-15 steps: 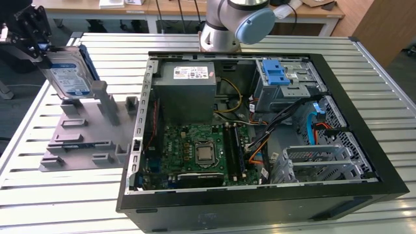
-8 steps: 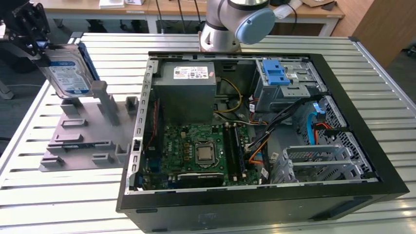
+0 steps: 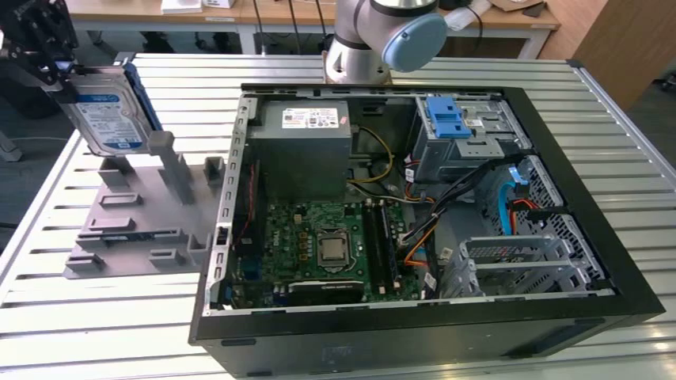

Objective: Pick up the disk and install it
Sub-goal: 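Pick up the disk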

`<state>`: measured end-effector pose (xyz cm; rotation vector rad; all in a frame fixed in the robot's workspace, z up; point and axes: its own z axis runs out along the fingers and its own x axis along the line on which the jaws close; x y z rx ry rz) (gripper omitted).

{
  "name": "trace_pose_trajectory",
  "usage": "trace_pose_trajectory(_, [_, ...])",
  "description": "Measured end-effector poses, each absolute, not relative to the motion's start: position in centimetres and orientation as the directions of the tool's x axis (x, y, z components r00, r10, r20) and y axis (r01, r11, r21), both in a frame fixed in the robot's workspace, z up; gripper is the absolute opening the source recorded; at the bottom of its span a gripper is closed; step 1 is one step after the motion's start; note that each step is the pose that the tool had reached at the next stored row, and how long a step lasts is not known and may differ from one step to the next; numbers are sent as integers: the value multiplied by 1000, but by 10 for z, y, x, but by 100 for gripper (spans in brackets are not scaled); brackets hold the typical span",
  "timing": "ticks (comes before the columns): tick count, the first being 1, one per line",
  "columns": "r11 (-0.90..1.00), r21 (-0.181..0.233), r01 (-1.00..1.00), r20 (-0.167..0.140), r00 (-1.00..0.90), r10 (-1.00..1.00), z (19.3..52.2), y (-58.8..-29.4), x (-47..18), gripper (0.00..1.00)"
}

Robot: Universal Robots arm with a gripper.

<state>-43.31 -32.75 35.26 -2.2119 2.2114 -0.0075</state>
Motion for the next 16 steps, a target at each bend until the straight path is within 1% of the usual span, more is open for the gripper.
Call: trace_pose_trajectory(16, [0,-13,-1000,-6,0,-1000,369,-327,-433,36])
